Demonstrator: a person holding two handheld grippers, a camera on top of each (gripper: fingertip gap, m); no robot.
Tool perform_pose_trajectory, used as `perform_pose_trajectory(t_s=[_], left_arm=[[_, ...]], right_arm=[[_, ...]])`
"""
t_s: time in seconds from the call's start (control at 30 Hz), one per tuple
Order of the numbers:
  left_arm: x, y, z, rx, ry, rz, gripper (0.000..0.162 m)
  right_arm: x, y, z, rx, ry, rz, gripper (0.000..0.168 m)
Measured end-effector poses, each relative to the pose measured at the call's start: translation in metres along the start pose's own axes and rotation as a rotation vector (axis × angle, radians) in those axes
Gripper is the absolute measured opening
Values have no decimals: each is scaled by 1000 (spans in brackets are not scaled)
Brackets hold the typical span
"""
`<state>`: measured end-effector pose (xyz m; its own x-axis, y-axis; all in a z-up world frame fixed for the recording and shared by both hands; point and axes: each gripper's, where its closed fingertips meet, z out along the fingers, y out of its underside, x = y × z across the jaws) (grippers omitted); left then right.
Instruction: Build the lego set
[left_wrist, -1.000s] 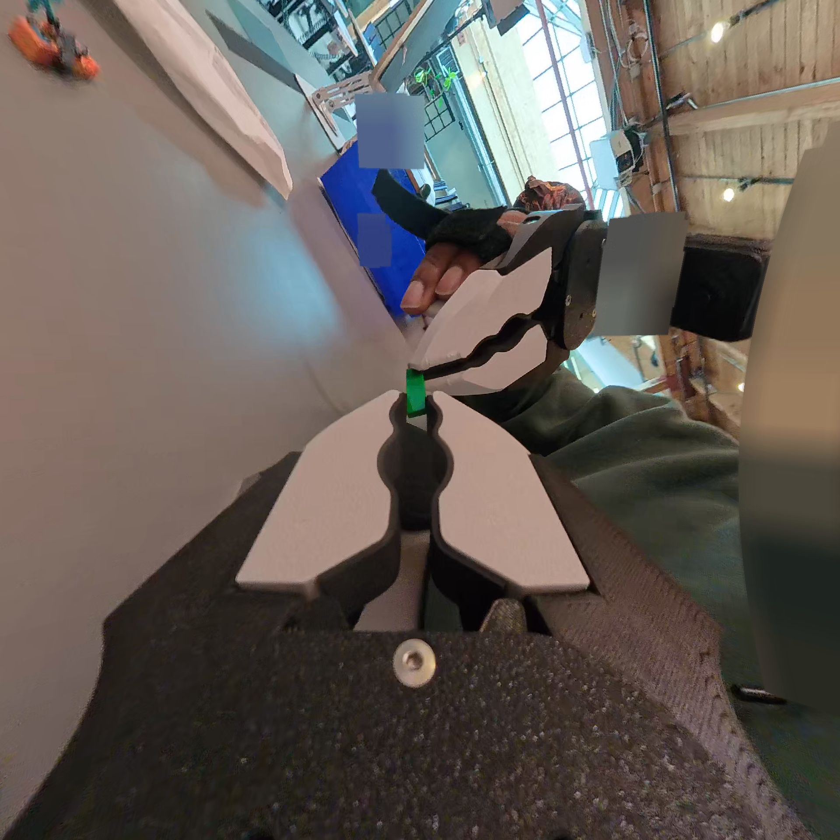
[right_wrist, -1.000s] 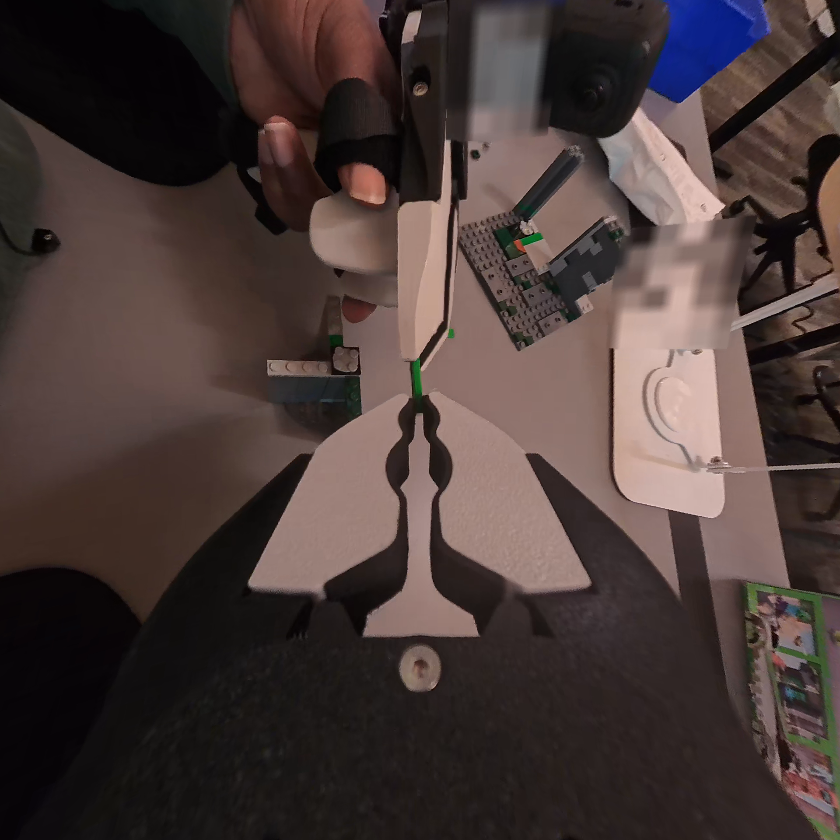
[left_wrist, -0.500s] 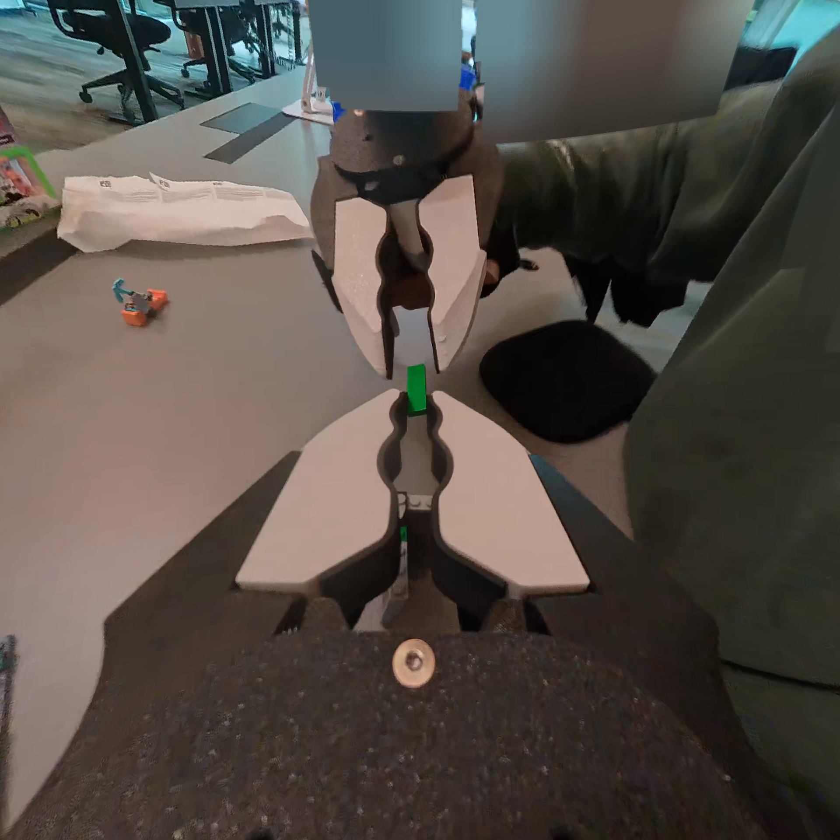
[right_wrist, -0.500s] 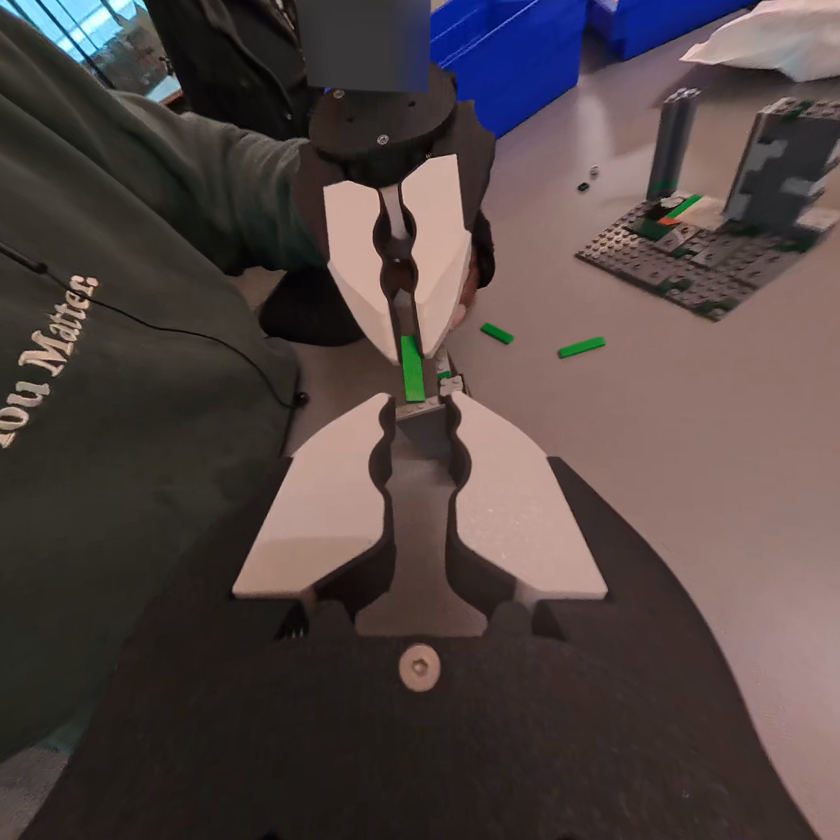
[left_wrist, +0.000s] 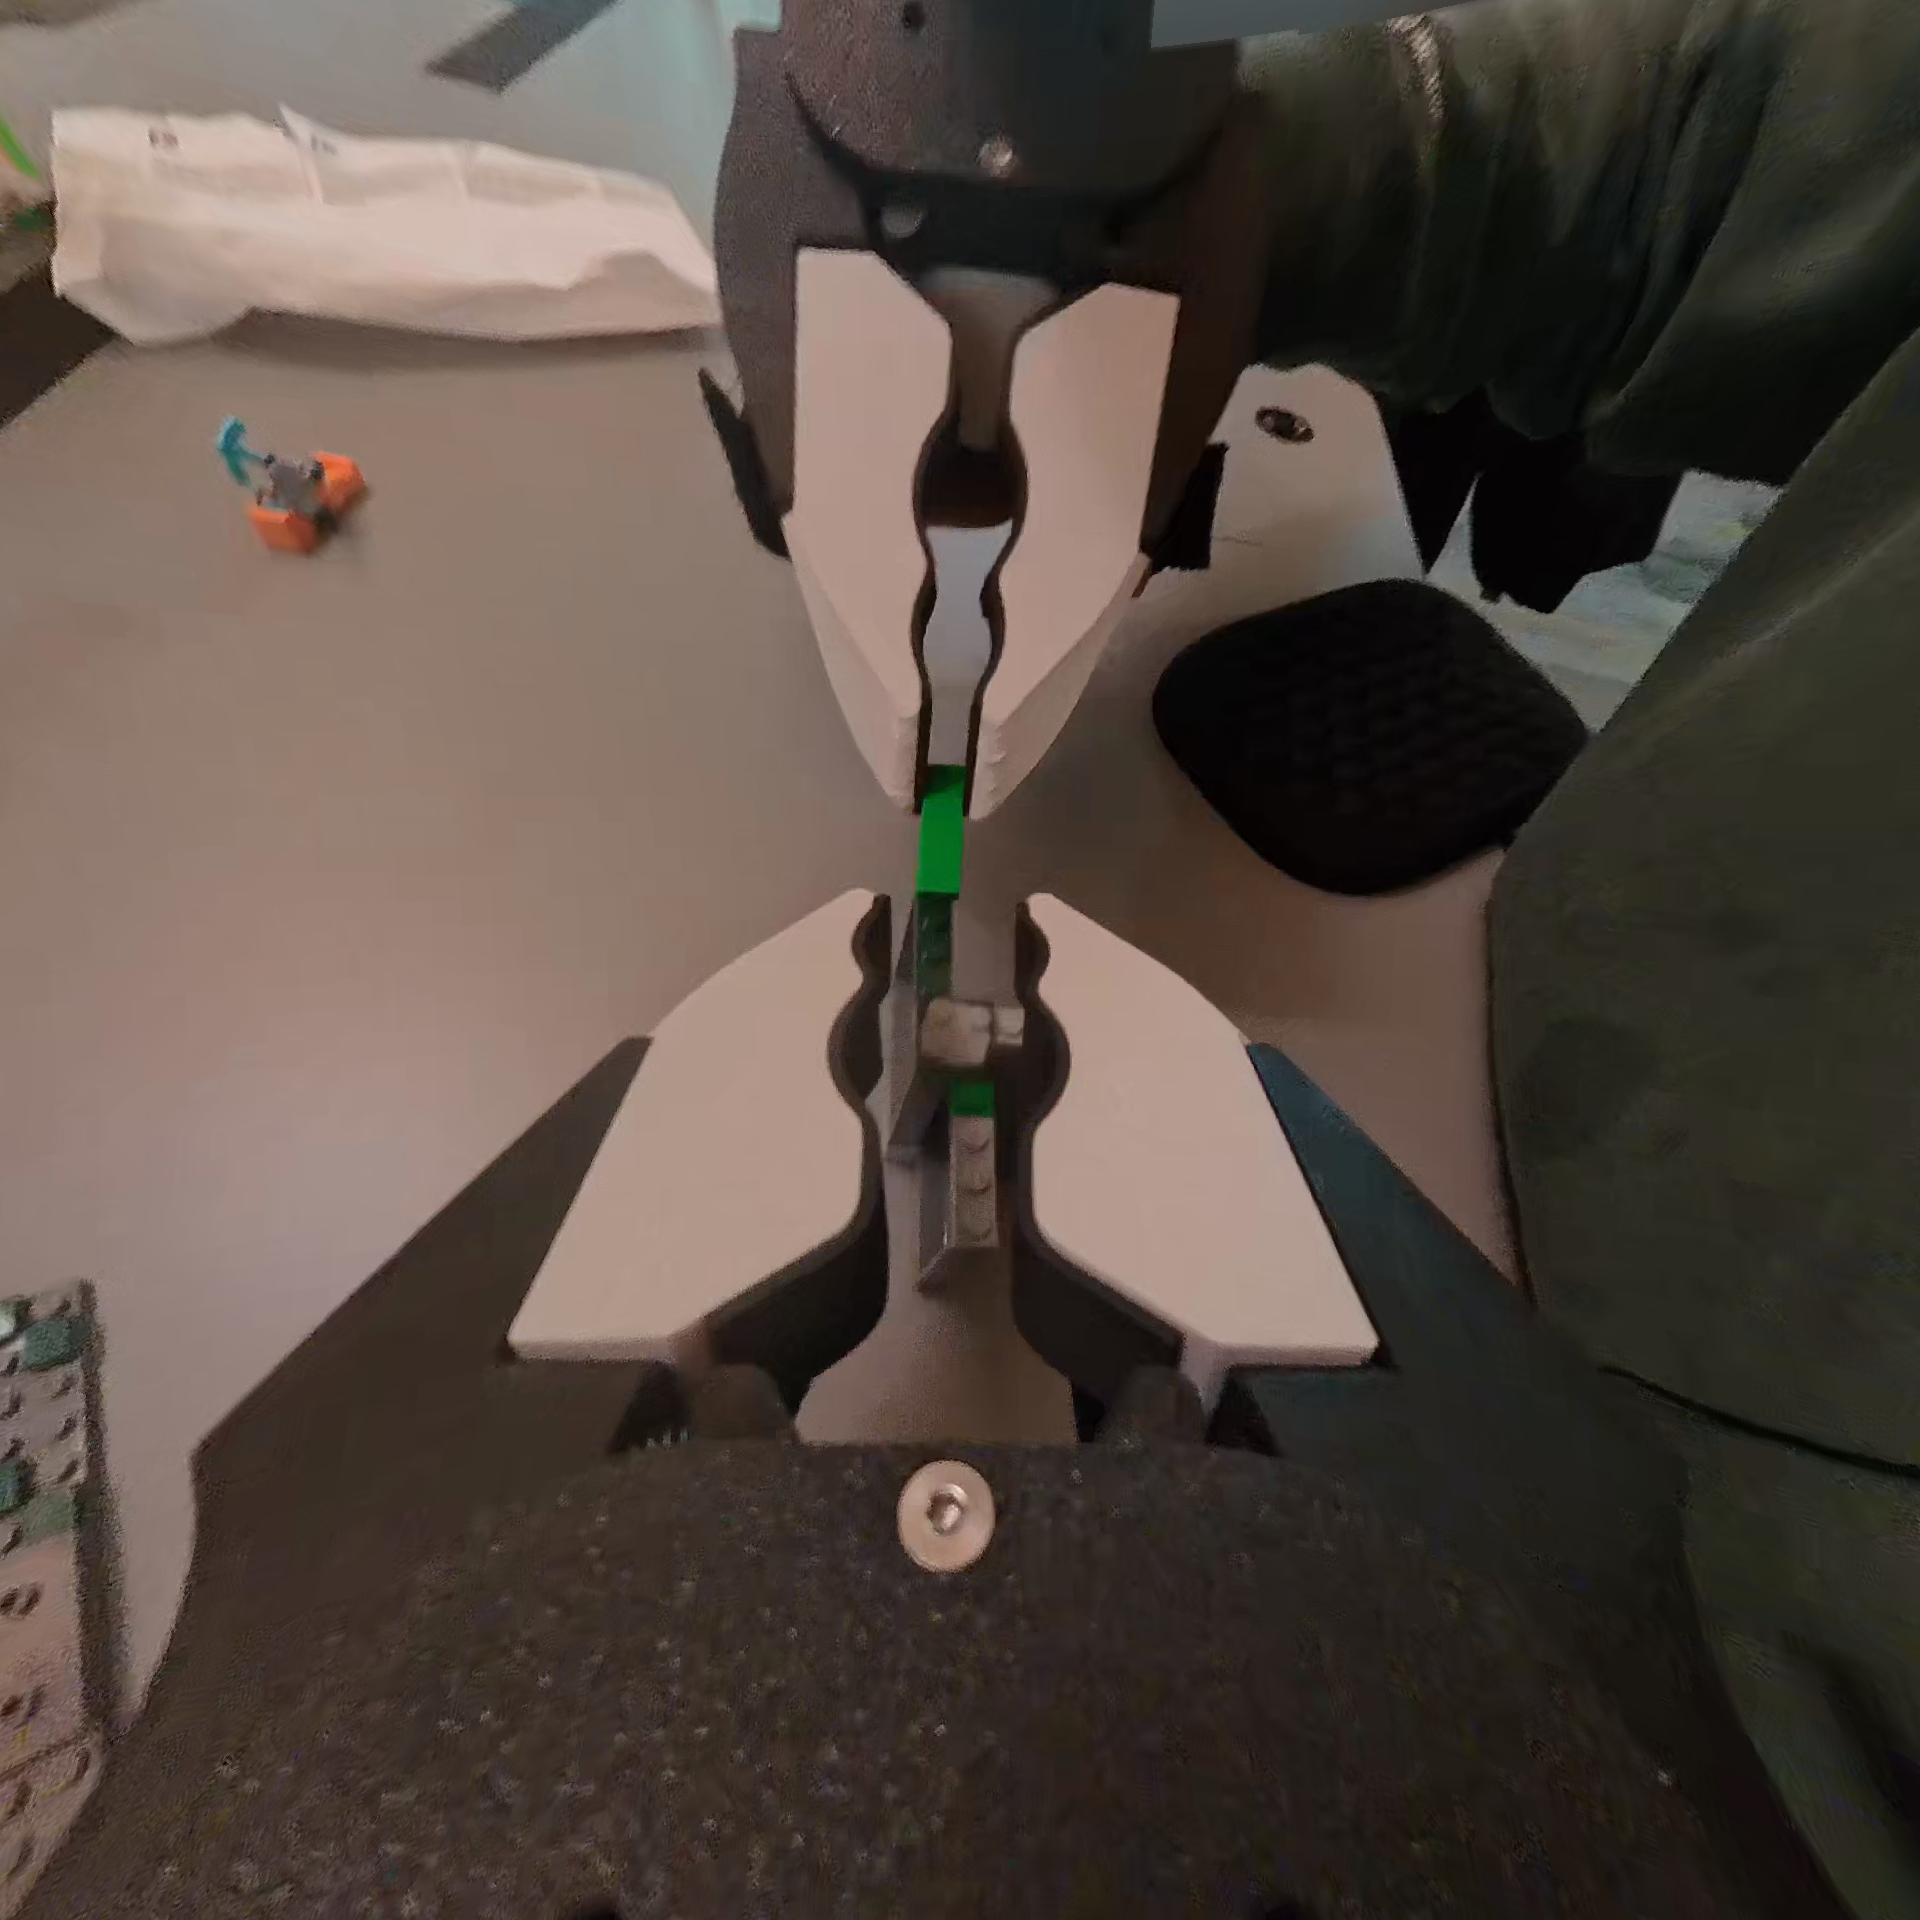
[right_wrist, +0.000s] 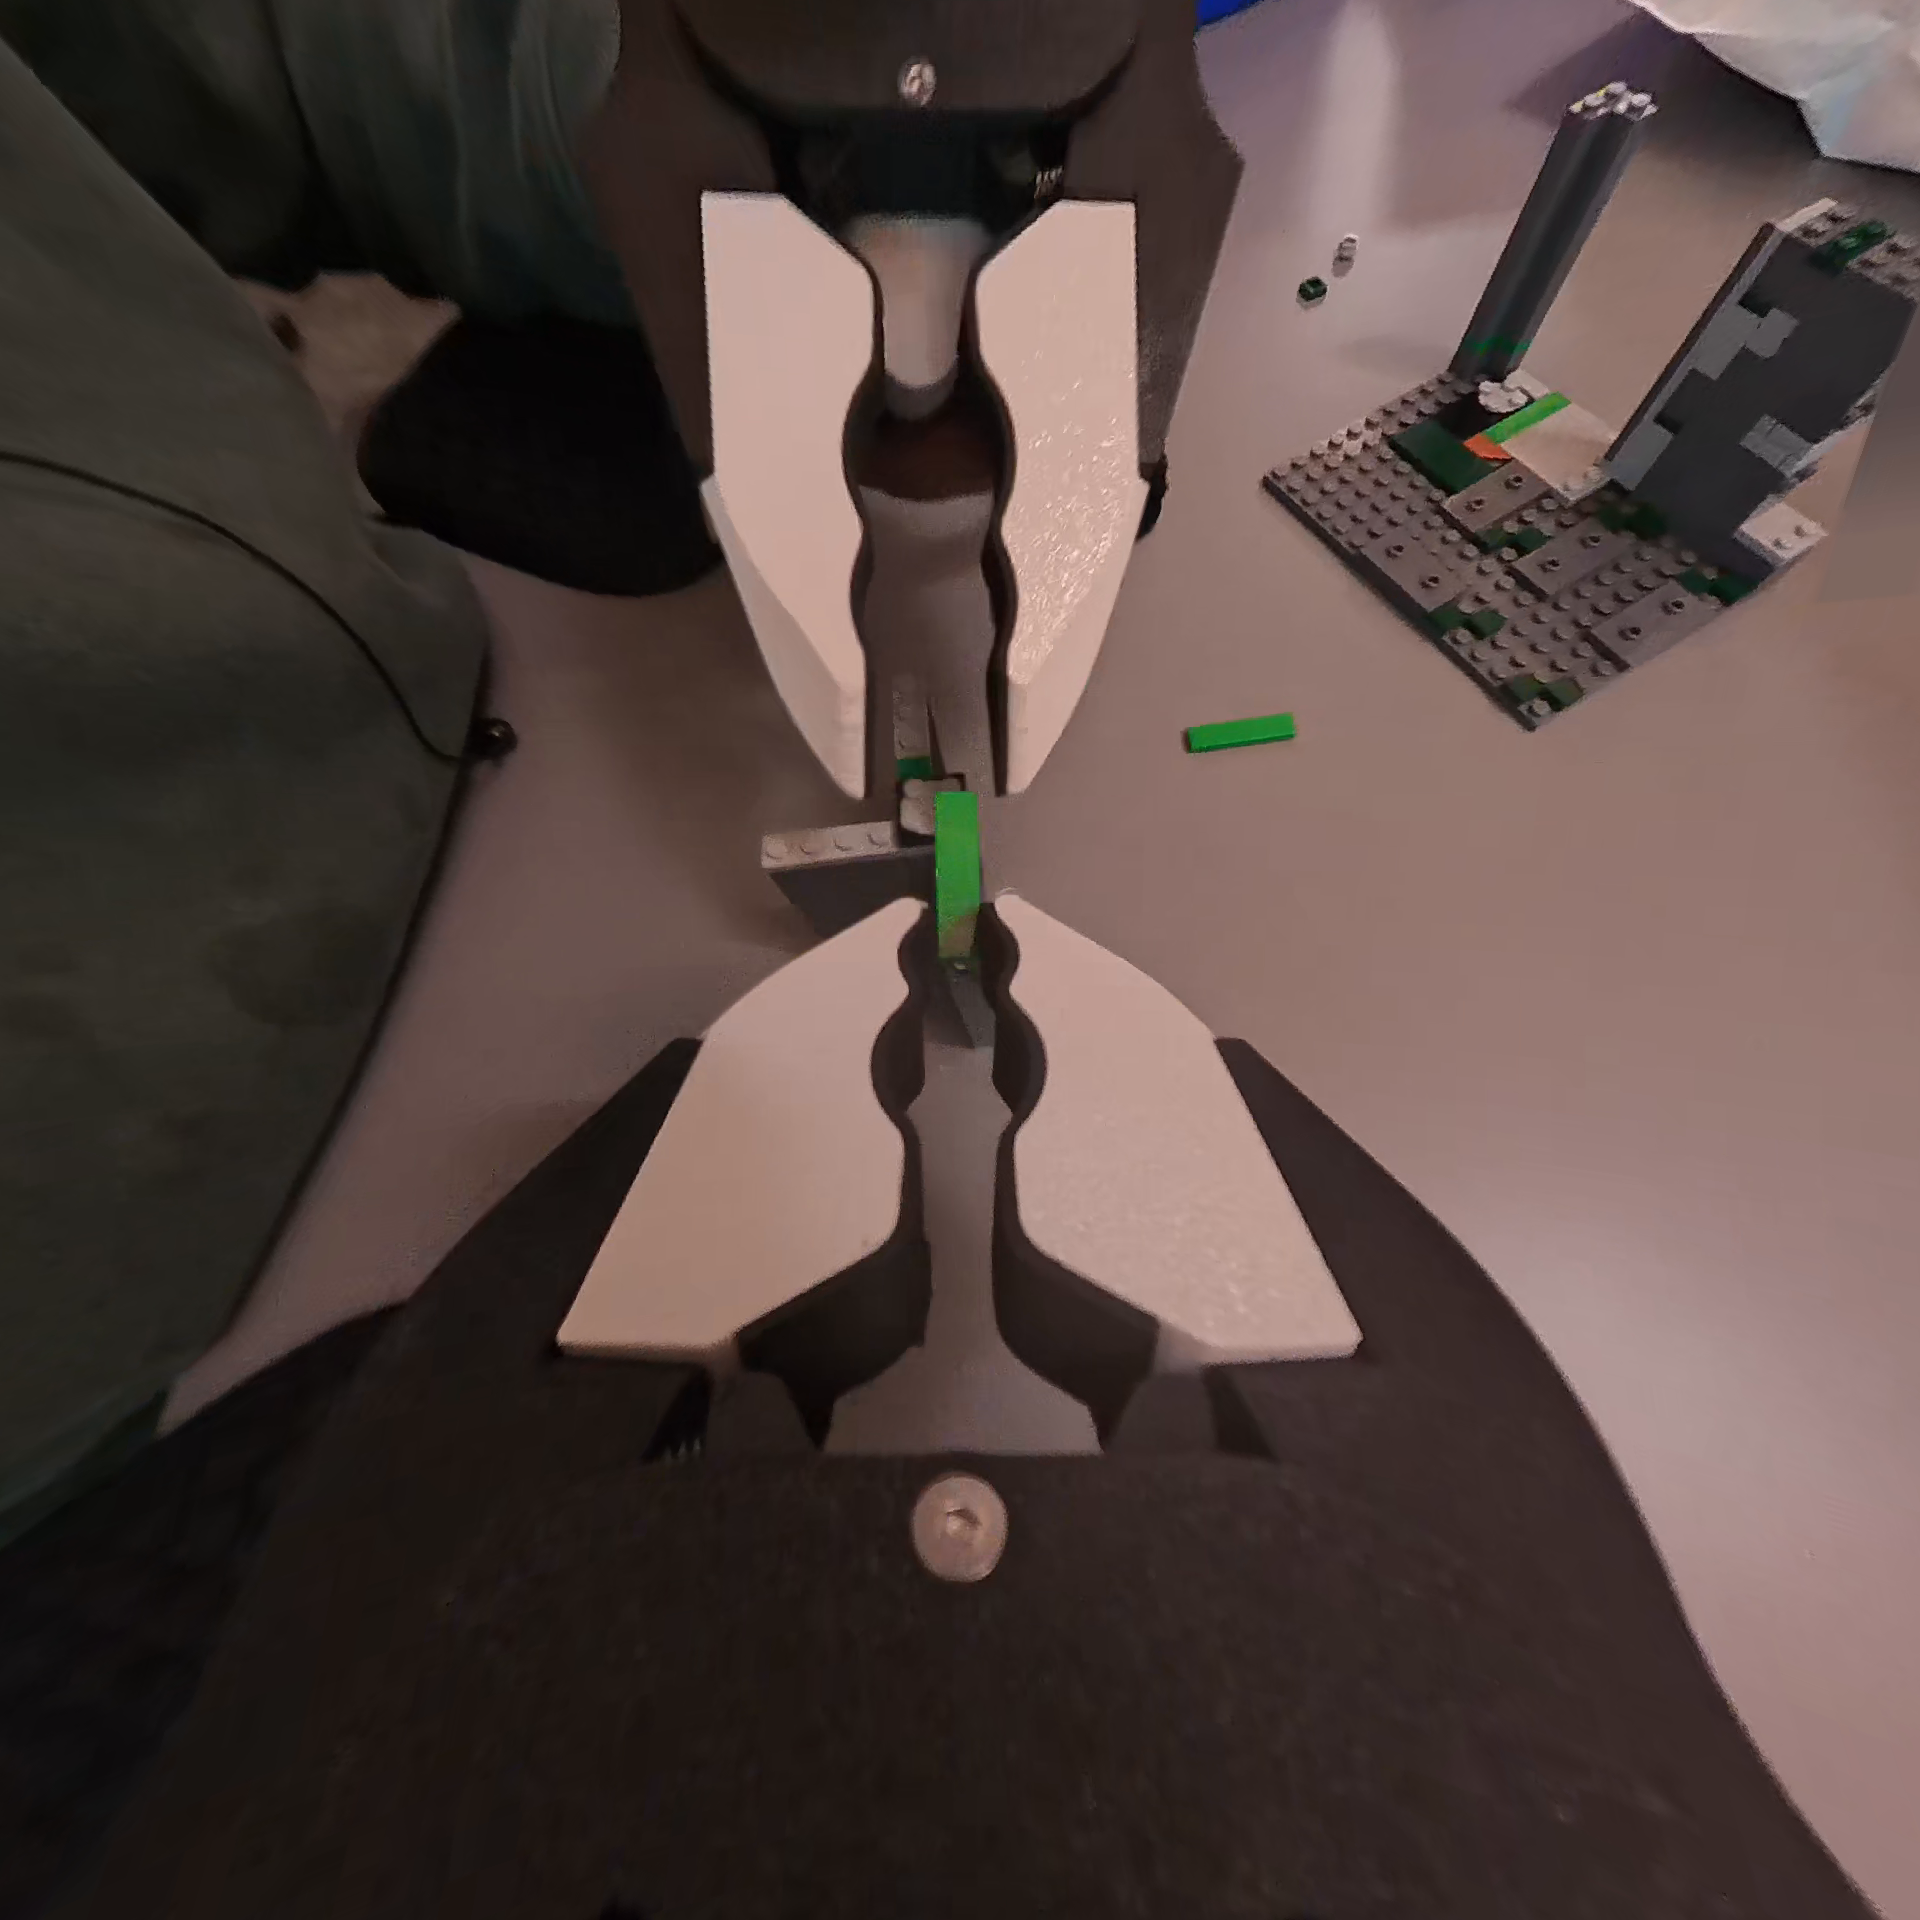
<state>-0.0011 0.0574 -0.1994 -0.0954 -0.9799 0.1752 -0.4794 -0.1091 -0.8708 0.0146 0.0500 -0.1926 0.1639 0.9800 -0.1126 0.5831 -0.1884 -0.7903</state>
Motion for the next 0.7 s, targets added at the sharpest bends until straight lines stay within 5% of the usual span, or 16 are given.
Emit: perform_pose_trajectory(t_s=[0.7], left_arm=[[0, 25, 6, -305, -15, 71, 16]], right_arm=[[0, 17, 21, -134, 45, -138, 7]])
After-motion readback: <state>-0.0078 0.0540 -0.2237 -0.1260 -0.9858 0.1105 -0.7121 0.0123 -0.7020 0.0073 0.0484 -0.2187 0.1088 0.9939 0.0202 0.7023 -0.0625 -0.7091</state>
